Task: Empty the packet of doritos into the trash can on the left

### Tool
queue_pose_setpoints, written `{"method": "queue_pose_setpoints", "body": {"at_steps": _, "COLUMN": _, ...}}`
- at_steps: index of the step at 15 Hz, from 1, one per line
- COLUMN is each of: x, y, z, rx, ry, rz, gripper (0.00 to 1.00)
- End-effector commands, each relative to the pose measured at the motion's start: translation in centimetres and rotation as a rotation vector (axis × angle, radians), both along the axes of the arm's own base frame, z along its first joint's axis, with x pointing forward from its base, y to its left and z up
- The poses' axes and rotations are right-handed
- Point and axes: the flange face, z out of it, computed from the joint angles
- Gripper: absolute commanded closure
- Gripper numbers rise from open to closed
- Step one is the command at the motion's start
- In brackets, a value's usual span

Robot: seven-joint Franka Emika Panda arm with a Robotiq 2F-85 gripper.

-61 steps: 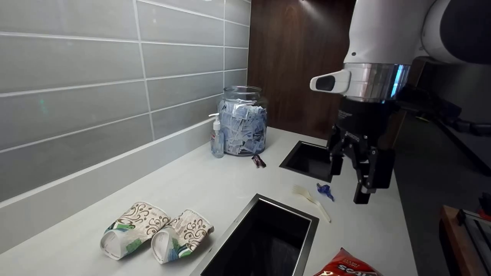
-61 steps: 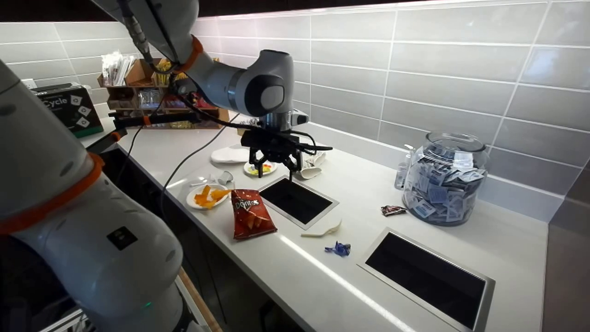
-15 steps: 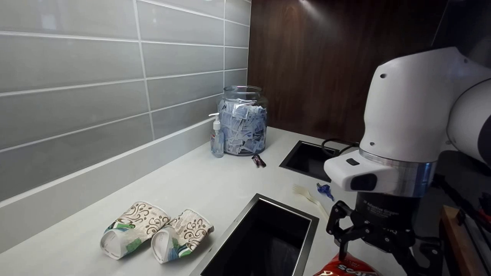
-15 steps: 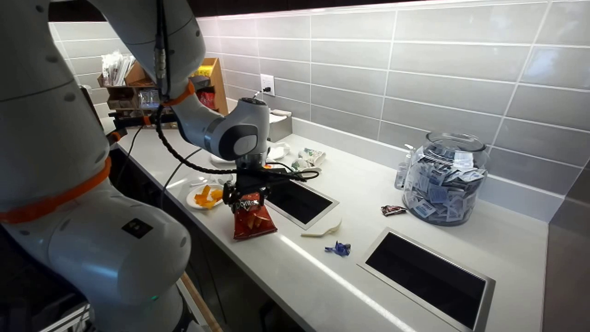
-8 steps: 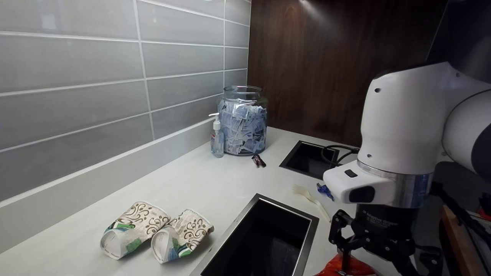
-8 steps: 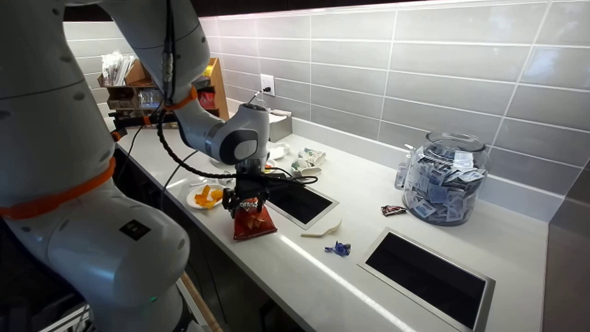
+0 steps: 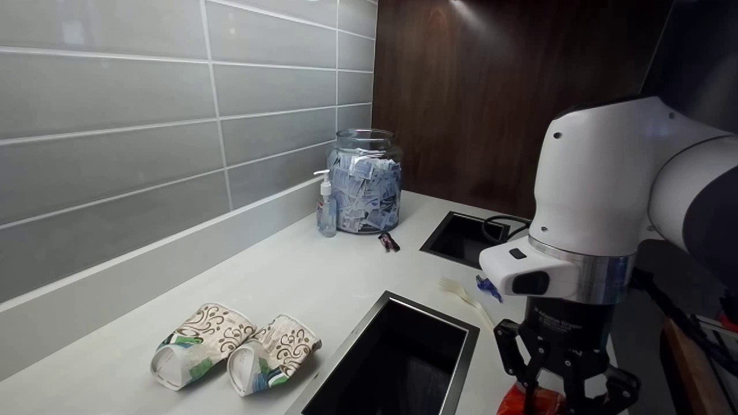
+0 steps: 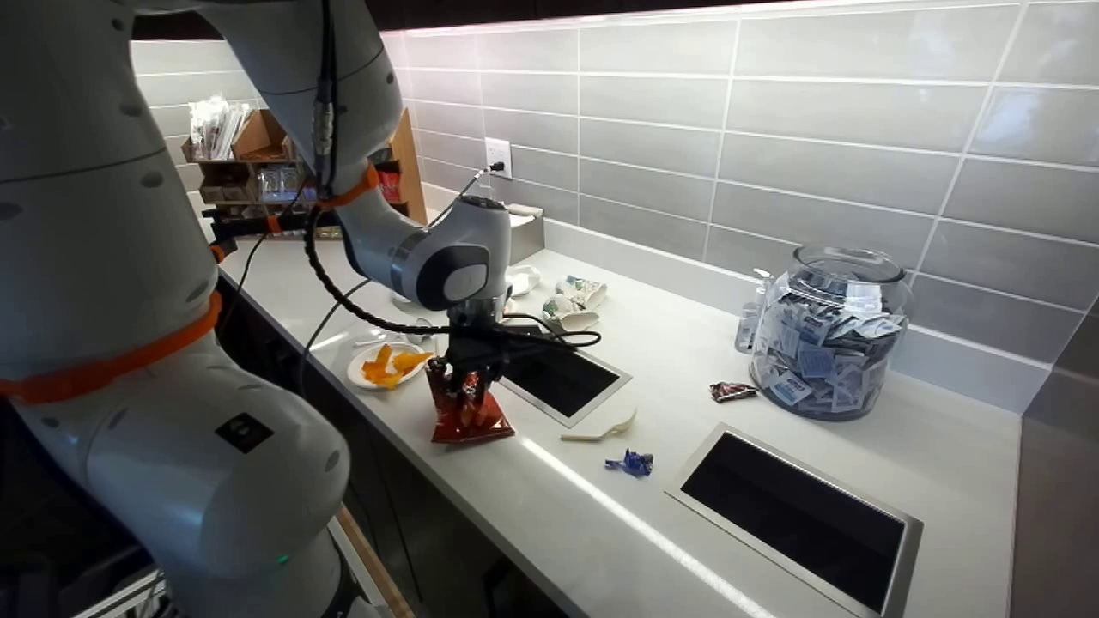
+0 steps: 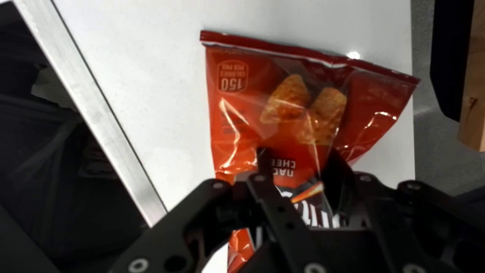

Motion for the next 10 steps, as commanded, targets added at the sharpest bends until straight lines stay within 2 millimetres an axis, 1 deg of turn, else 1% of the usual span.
{"method": "queue_pose_setpoints", "body": {"at_steps": 1, "x": 0.4, "y": -0.5, "z": 0.2, "rx": -0.011, "ry": -0.016, "rz": -0.031, "gripper": 0.93}}
{"method": "queue_pose_setpoints", "body": {"at_steps": 2, "x": 0.4, "y": -0.8, "z": 0.7, "rx": -0.024, "ry": -0.023, "rz": -0.044, "gripper": 0.99}}
{"method": "queue_pose_setpoints", "body": {"at_steps": 3, "x": 0.6, "y": -1.0, "z": 1.2, "rx": -0.040, "ry": -0.032, "rz": -0.056, "gripper": 1.00}}
{"method": "queue_pose_setpoints", "body": {"at_steps": 7, "x": 1.9, "y": -1.2, "z": 4.0, "rx": -0.136, "ry": -0.092, "rz": -0.093, "gripper": 1.00}}
{"method": "queue_pose_setpoints", "body": {"at_steps": 10, "x": 3.6, "y": -1.1, "z": 6.7, "rx": -0.230, "ry": -0.135, "rz": -0.122, "gripper": 1.00}}
